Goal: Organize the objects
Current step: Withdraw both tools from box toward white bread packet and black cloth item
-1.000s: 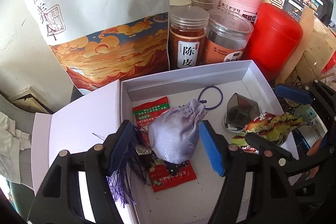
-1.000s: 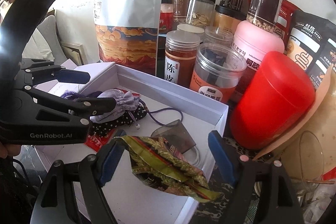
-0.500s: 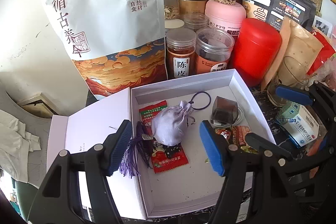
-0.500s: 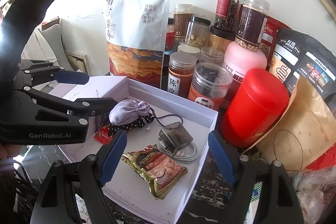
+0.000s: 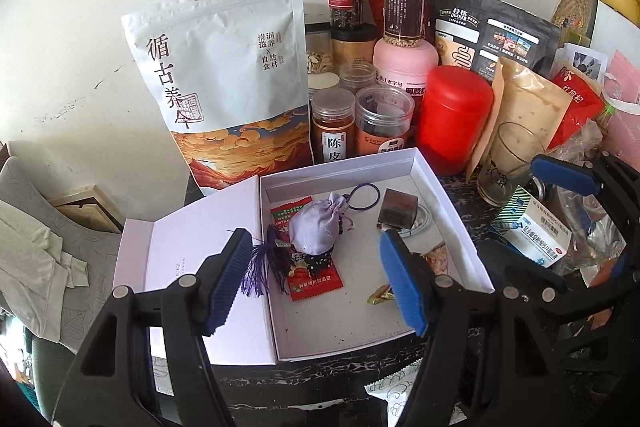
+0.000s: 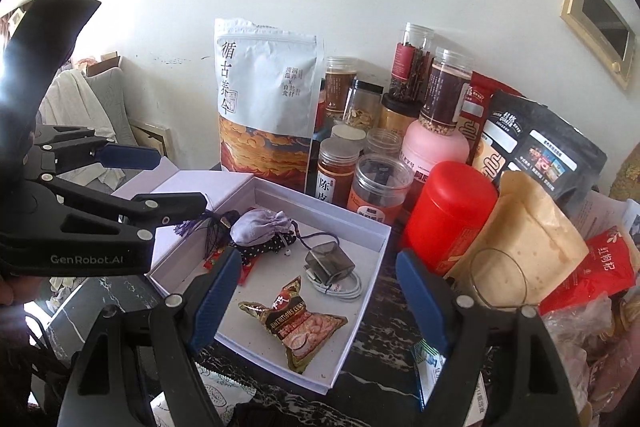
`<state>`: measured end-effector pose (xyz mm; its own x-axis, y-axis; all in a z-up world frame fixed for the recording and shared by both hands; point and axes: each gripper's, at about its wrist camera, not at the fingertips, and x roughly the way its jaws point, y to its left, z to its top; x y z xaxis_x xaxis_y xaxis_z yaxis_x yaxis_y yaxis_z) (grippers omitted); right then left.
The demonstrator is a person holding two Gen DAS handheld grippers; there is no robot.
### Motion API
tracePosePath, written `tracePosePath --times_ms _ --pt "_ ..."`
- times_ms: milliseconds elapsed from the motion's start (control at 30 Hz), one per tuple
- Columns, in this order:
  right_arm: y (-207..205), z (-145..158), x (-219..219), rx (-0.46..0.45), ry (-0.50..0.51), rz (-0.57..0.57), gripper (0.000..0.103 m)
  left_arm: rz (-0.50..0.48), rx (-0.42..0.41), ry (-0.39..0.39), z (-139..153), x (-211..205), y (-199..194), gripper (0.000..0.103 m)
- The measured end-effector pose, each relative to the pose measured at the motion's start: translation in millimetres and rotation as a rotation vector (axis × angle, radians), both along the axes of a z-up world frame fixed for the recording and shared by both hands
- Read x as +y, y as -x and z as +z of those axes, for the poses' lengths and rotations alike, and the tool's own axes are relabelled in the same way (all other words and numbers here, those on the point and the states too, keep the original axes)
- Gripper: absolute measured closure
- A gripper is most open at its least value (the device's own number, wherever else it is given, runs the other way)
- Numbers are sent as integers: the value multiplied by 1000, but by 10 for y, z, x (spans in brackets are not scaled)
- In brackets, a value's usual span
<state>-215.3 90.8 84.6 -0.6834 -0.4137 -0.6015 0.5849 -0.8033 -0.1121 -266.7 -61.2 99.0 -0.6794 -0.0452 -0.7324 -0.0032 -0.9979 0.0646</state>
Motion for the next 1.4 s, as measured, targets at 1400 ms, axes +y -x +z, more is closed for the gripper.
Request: tracePosePath --times_ms 1400 --pt "-1501 -290 596 -35 7 -59 23 -34 30 5 -90 515 -1861 31"
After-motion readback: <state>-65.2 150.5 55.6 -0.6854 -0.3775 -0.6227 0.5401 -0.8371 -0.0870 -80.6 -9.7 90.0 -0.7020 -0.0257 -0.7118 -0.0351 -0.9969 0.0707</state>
